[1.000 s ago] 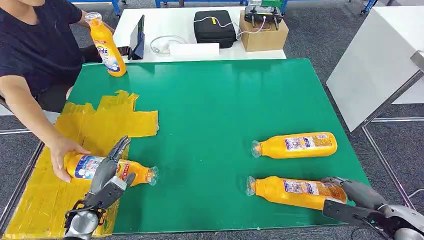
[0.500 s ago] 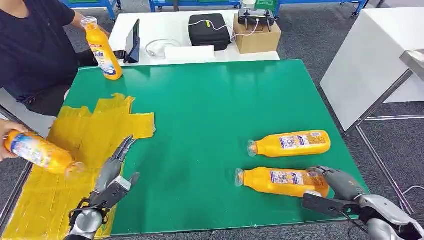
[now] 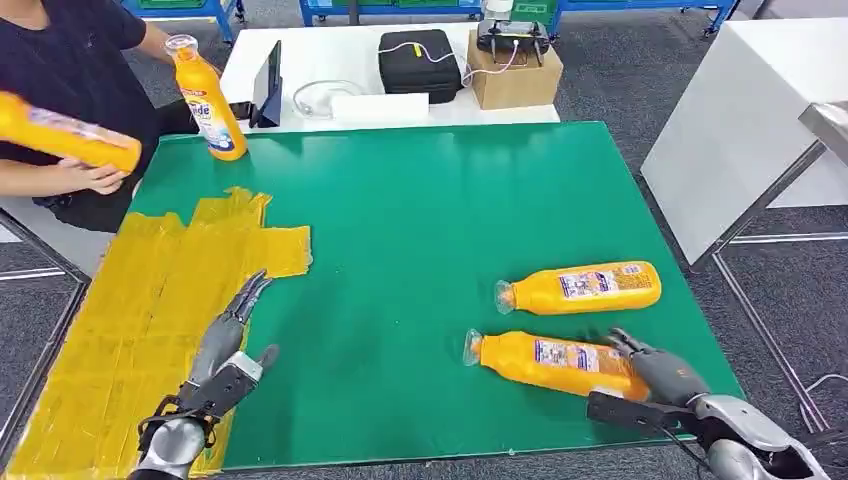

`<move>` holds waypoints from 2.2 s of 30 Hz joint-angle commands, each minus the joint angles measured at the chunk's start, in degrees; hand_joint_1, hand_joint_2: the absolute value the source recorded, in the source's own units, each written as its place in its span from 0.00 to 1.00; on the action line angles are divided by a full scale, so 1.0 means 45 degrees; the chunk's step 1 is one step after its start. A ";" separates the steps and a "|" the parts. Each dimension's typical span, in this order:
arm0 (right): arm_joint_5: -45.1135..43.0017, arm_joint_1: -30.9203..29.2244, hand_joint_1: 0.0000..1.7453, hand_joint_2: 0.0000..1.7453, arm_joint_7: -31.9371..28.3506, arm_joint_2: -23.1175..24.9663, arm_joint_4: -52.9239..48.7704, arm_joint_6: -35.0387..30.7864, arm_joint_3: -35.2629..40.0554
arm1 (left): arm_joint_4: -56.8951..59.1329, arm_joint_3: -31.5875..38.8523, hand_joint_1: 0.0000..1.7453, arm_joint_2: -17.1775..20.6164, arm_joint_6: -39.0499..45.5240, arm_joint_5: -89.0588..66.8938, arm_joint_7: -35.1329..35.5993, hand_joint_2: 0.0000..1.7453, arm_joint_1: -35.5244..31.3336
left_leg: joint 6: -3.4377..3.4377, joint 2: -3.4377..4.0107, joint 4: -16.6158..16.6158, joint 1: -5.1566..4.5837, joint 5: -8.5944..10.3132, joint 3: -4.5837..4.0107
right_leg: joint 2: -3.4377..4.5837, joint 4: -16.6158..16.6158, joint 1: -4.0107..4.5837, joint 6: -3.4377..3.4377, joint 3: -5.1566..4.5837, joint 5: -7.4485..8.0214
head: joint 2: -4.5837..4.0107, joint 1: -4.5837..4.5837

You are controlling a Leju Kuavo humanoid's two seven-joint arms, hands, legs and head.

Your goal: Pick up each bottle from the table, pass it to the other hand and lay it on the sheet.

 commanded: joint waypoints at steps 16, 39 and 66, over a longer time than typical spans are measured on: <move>-0.0468 0.0445 0.00 1.00 0.0363 -0.0860 0.1071 0.1192 0.2571 | 0.2018 -0.1264 0.00 0.0164 0.0309 0.0117 0.0043 0.00 -0.1537 | 0.0019 -0.0121 -0.0016 0.0070 -0.0053 0.0116 | -0.0130 -0.0173 0.0071 0.0036 0.0105 -0.0057 | 0.0000 -0.0005; -0.1451 0.0593 1.00 1.00 0.0350 -0.1007 0.0624 0.0914 0.2448 | 0.1831 -0.1266 0.00 0.0274 0.0362 0.0238 0.0028 0.00 -0.1382 | 0.0065 -0.0130 -0.0022 0.0076 -0.0082 0.0094 | -0.0151 -0.0272 0.0076 0.0043 0.0261 -0.0043 | 0.0000 -0.0009; -0.1490 -0.0359 1.00 1.00 -0.2060 0.6594 -0.1911 -0.2411 0.0818 | -0.4117 0.1100 0.00 -0.2088 -0.6528 1.0685 0.4197 1.00 0.3096 | 0.0005 -0.0093 -0.0004 0.0132 -0.0089 -0.0085 | -0.0110 -0.0168 0.0127 0.0018 0.0055 -0.0059 | 0.0000 -0.0029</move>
